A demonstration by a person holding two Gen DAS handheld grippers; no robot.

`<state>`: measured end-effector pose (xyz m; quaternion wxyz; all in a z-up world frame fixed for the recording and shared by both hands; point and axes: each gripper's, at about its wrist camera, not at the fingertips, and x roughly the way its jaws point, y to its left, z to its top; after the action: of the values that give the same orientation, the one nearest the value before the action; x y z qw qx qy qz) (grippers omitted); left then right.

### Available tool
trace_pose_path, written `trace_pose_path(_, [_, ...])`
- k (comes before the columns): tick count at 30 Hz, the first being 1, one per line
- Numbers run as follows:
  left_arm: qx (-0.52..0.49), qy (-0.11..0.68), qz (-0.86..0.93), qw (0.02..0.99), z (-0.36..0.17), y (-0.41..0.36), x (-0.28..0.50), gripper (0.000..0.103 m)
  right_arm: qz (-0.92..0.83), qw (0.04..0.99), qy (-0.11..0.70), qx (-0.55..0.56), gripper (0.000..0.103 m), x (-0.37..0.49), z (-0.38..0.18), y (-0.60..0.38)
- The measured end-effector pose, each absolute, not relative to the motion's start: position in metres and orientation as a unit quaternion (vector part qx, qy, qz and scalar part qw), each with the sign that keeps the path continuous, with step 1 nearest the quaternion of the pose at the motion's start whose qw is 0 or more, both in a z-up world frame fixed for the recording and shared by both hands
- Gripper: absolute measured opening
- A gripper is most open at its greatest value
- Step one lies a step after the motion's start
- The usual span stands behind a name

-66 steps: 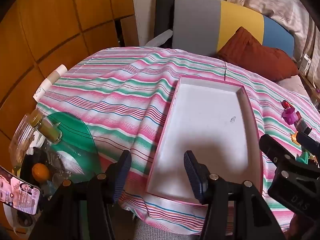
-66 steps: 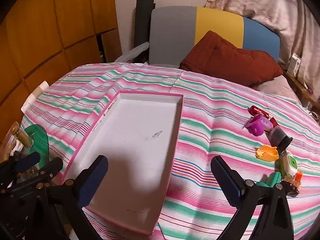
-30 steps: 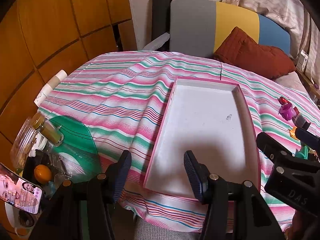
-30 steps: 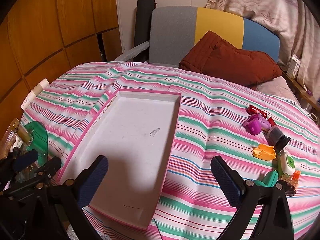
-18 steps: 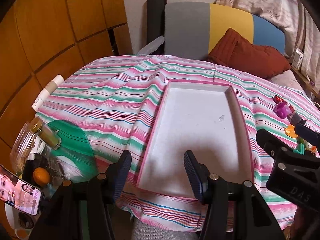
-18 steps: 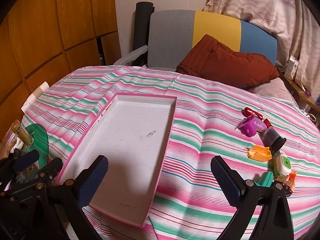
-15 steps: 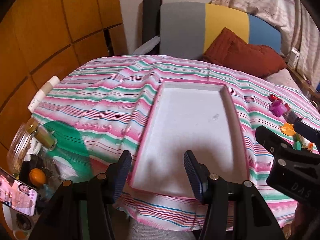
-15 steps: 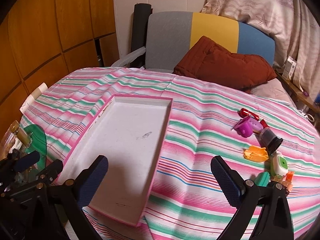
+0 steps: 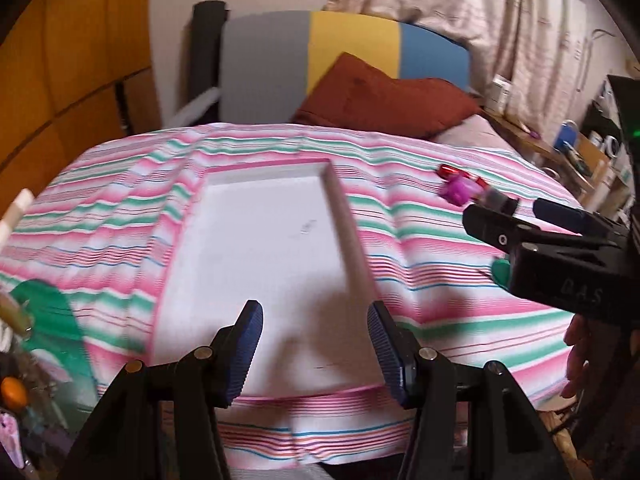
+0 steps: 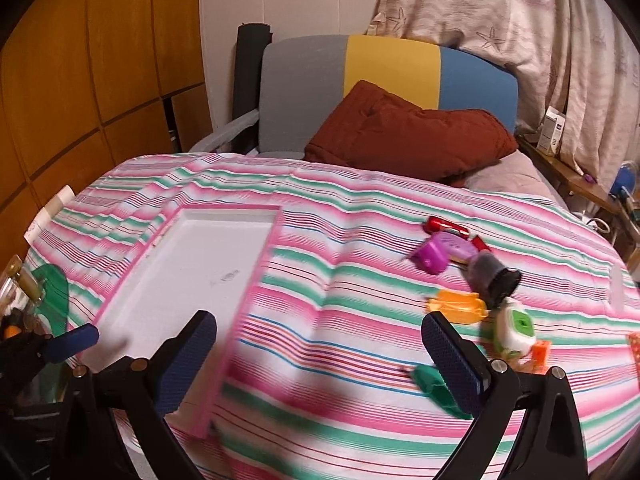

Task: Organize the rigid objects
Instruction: 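Grasp the teal plunger-shaped piece with the left tool while the right tool approaches the orange blocks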

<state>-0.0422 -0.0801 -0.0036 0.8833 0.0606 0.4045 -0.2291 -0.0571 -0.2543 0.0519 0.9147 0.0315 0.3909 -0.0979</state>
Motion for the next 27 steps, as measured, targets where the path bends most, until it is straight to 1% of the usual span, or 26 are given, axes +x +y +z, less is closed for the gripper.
trace_pose_path(6, [0.047,0.424,-0.27,0.863,-0.006,-0.099,-0.045,0.055,-0.116,0.905,0.407,0.036,0.103,-0.072,0.044,-0.282])
trace_pose_path(11, [0.046,0.42,-0.311,0.851,-0.005,-0.114,-0.052,0.055,-0.138,0.896,0.421,0.016,0.103,-0.087,0.041,-0.324])
trace_pose_path(14, [0.044,0.43,-0.331,0.839,-0.008,-0.123,-0.056,0.055,-0.139,0.899,0.411,0.061,0.103,-0.103,0.044,-0.371])
trace_pose_path(15, [0.041,0.434,-0.336,0.835,-0.01,-0.125,-0.055,0.055,-0.149,0.895,0.413,0.082,0.101,-0.108,0.043,-0.389])
trace_pose_path(17, [0.038,0.442,-0.346,0.827,-0.014,-0.131,-0.056,0.055,-0.169,0.885,0.417,0.119,0.091,-0.116,0.038,-0.423])
trace_pose_path(19, [0.042,0.449,-0.353,0.82,-0.016,-0.138,-0.058,0.055,-0.191,0.876,0.423,0.129,0.072,-0.124,0.032,-0.446])
trace_pose_path(21, [0.052,0.451,-0.364,0.813,-0.018,-0.145,-0.06,0.055,-0.192,0.873,0.425,0.145,0.061,-0.132,0.025,-0.46])
trace_pose_path(24, [0.067,0.452,-0.375,0.807,-0.023,-0.158,-0.061,0.055,-0.155,0.873,0.423,0.19,0.061,-0.137,0.021,-0.467])
trace_pose_path(27, [0.08,0.452,-0.375,0.806,-0.026,-0.172,-0.061,0.055,-0.114,0.877,0.425,0.192,0.061,-0.138,0.026,-0.46])
